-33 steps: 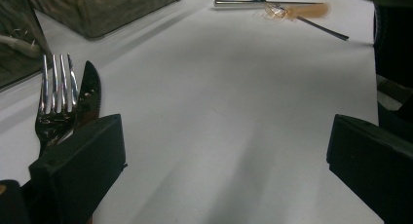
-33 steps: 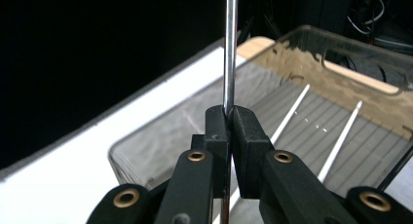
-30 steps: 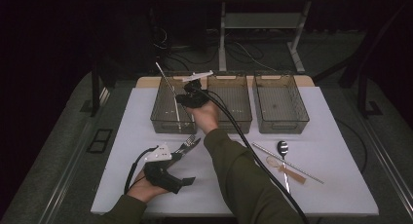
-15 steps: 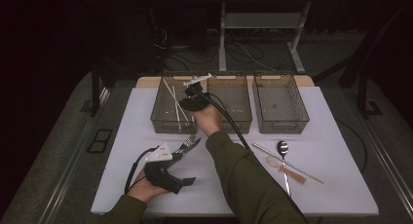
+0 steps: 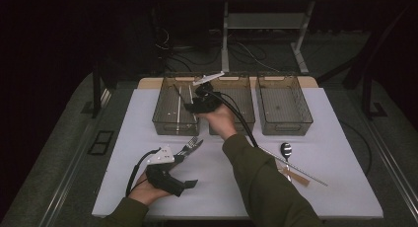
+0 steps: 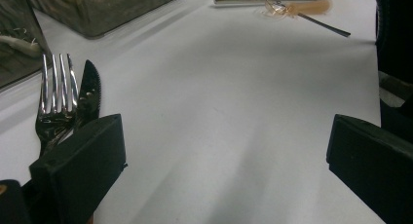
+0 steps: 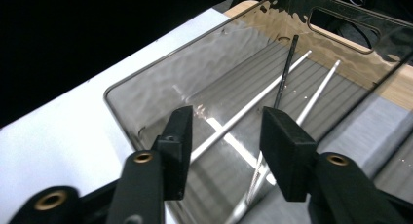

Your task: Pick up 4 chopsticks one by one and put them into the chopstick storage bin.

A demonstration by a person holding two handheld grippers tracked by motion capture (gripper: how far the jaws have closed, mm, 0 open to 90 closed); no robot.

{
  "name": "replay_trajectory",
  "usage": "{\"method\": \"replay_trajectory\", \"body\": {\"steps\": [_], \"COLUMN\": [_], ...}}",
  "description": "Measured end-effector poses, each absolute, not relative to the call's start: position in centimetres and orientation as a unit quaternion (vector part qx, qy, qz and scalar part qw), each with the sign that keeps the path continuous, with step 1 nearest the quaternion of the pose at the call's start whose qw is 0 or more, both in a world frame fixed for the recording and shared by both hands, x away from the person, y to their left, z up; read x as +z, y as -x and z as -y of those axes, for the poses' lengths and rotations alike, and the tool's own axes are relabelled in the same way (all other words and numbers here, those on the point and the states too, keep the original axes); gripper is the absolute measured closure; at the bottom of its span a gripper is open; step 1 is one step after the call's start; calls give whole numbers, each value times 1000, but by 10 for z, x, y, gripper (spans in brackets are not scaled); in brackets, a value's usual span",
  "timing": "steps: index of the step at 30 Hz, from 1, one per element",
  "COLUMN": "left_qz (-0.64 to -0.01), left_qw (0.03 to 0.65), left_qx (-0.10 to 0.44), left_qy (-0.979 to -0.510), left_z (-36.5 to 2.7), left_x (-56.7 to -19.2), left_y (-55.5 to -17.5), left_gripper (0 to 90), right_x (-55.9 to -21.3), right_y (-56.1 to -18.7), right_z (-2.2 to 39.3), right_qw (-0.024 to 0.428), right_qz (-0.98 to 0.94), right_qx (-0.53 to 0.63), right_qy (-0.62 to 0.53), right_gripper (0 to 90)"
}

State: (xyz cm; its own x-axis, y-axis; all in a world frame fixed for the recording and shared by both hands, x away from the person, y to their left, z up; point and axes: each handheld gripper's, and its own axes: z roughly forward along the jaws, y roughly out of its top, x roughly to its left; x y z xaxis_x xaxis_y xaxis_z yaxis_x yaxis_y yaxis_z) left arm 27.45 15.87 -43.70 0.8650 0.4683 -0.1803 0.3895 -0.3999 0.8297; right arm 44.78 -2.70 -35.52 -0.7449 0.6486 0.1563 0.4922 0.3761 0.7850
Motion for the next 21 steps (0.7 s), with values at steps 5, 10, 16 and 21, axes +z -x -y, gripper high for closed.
{"method": "replay_trajectory", "body": {"steps": [5,10,16,21], "left_qz": [-255,-255,-256,-257], "left_qw": [481,481,480,481], "left_qx": [42,44,46,46], "left_qy": [-838,-838,-838,-837], "left_z": [-158,-158,-158,-159], "left_x": [-437,-437,-438,-437], "left_y": [-275,-274,-274,-274], "left_gripper": [0,0,0,0], "right_x": [-352,-350,-349,-347], "right_y": [-439,-429,-416,-404], "right_z": [48,72,100,123], "right_qw": [81,77,75,72], "right_qz": [-838,-843,-851,-853], "right_qx": [430,433,430,434], "right_qy": [-326,-308,-291,-282], "right_gripper": [489,468,437,414]}}
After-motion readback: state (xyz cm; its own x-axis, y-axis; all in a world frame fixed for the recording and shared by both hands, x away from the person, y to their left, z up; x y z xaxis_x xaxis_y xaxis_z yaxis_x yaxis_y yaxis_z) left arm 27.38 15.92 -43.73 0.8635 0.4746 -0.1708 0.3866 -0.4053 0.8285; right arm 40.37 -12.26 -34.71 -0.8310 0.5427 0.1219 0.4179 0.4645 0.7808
